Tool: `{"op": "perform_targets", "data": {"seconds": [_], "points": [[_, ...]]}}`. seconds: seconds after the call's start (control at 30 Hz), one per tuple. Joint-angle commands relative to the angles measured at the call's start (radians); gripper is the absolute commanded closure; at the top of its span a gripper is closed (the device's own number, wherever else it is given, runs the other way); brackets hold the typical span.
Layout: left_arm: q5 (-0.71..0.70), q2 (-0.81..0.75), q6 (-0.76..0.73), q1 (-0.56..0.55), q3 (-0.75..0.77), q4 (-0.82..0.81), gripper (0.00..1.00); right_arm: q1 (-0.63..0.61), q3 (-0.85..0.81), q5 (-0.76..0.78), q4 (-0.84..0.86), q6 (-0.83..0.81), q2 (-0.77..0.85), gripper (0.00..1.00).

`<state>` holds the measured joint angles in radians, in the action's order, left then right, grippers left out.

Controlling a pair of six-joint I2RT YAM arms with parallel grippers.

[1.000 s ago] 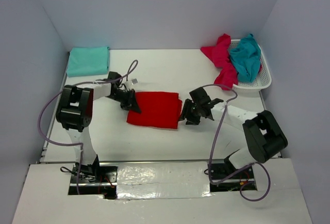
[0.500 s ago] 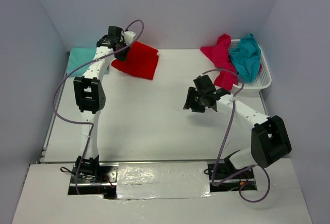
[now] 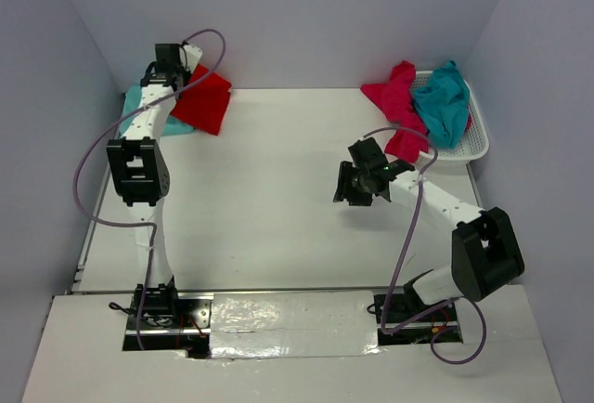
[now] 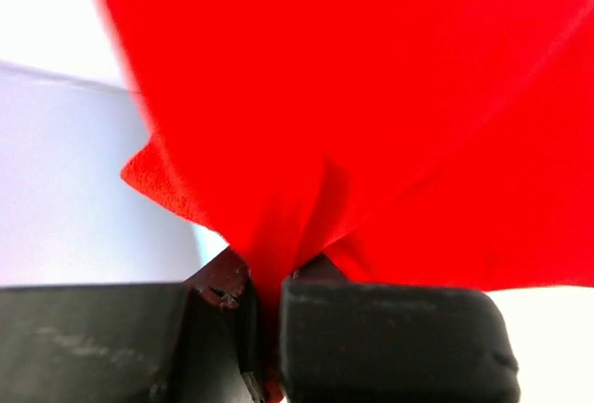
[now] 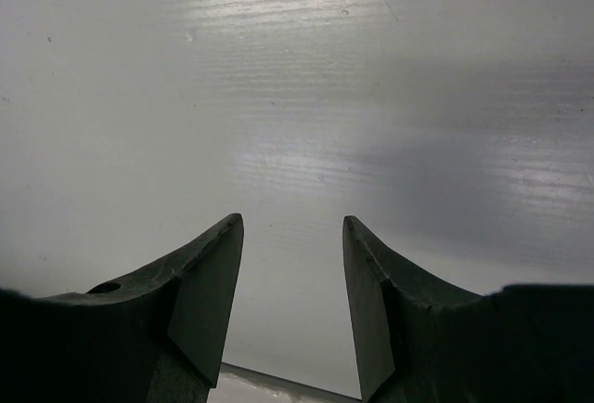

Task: Fold and stack the t-shirts
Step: Put the neatly folded tshirt into the corner of the board with the left arm

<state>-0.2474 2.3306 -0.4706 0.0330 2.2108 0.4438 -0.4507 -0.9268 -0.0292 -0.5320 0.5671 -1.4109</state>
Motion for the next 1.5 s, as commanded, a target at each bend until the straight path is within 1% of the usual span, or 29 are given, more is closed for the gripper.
{"op": "perform_targets", "data": {"seconds": [0.0, 0.07, 0.2, 0.33, 0.47, 0.53, 0.57, 0.6, 0.63, 0.7, 0.73, 0.77, 0.83, 0.87, 0.97, 1.07, 1.13, 1.17, 1.2, 1.23, 1.3, 1.33, 1.37, 1.4, 1.43, 1.47], "points": [[0.003, -0.151, -0.031, 0.03, 0.003, -0.145, 1.0, 0.004, 0.022, 0.014, 0.007, -0.004, 0.01, 0.45], [0.029, -0.148, -0.013, 0.039, 0.033, -0.104, 1.0, 0.006, 0.025, 0.011, 0.006, -0.007, 0.004, 0.46], [0.046, -0.136, 0.018, 0.094, 0.053, -0.068, 1.0, 0.004, 0.02, 0.002, 0.004, -0.012, -0.006, 0.46], [0.092, -0.06, 0.061, 0.152, 0.113, 0.013, 1.0, 0.004, 0.006, -0.006, -0.002, -0.024, -0.028, 0.46], [0.169, 0.015, 0.095, 0.206, 0.113, 0.039, 1.0, 0.004, -0.03, -0.023, -0.022, -0.045, -0.074, 0.46], [0.195, 0.045, 0.118, 0.226, 0.127, 0.048, 0.99, 0.001, -0.049, -0.031, -0.028, -0.049, -0.088, 0.46], [0.227, 0.079, 0.145, 0.248, 0.138, 0.055, 0.94, 0.001, -0.055, -0.038, -0.029, -0.049, -0.1, 0.46], [0.238, 0.096, 0.159, 0.255, 0.15, 0.064, 0.89, 0.004, -0.058, -0.043, -0.031, -0.05, -0.105, 0.46], [0.24, 0.111, 0.171, 0.269, 0.167, 0.067, 0.64, 0.001, -0.066, -0.046, -0.033, -0.049, -0.109, 0.46], [0.24, 0.148, 0.204, 0.28, 0.171, 0.055, 0.38, 0.0, -0.073, -0.049, -0.042, -0.053, -0.12, 0.46], [0.234, 0.159, 0.214, 0.283, 0.176, 0.04, 0.03, 0.0, -0.079, -0.049, -0.046, -0.056, -0.125, 0.46], [0.214, 0.179, 0.239, 0.291, 0.182, 0.035, 0.01, 0.0, -0.083, -0.051, -0.052, -0.055, -0.128, 0.46], [0.214, 0.19, 0.28, 0.304, 0.219, 0.03, 0.01, -0.002, -0.089, -0.051, -0.06, -0.059, -0.132, 0.46], [0.221, 0.187, 0.337, 0.321, 0.23, 0.027, 0.01, -0.003, -0.09, -0.051, -0.066, -0.058, -0.134, 0.46], [0.24, 0.139, 0.42, 0.352, 0.23, -0.019, 0.01, -0.009, -0.086, -0.051, -0.066, -0.052, -0.125, 0.46], [0.279, 0.087, 0.435, 0.352, 0.228, -0.037, 0.01, -0.011, -0.087, -0.049, -0.069, -0.044, -0.112, 0.46], [0.347, 0.058, 0.443, 0.349, 0.222, -0.037, 0.01, -0.011, -0.107, -0.051, -0.08, -0.047, -0.103, 0.46], [0.381, 0.017, 0.434, 0.343, 0.214, -0.04, 0.01, -0.011, -0.121, -0.048, -0.098, -0.052, -0.097, 0.46], [0.463, -0.009, 0.419, 0.337, 0.175, -0.045, 0.01, -0.009, -0.159, -0.043, -0.112, -0.061, -0.094, 0.45], [0.509, -0.063, 0.349, 0.305, 0.144, -0.036, 0.01, -0.011, -0.177, -0.032, -0.135, -0.065, -0.085, 0.45], [0.55, -0.106, 0.232, 0.245, 0.066, 0.021, 0.01, -0.008, -0.234, -0.029, -0.149, -0.079, -0.077, 0.45], [0.496, -0.135, 0.104, 0.166, 0.034, 0.051, 0.01, -0.006, -0.253, -0.026, -0.164, -0.087, -0.076, 0.45], [0.447, -0.149, 0.046, 0.128, -0.062, 0.07, 0.01, -0.006, -0.268, -0.023, -0.171, -0.091, -0.077, 0.45], [0.35, -0.16, 0.002, 0.058, -0.115, 0.058, 0.01, -0.006, -0.291, -0.02, -0.175, -0.096, -0.077, 0.45], [0.302, -0.171, -0.047, 0.033, -0.17, 0.033, 0.01, -0.005, -0.297, -0.018, -0.177, -0.102, -0.077, 0.45], [0.262, -0.165, -0.056, 0.013, -0.221, 0.003, 0.01, -0.003, -0.305, -0.021, -0.175, -0.105, -0.077, 0.45]]}}
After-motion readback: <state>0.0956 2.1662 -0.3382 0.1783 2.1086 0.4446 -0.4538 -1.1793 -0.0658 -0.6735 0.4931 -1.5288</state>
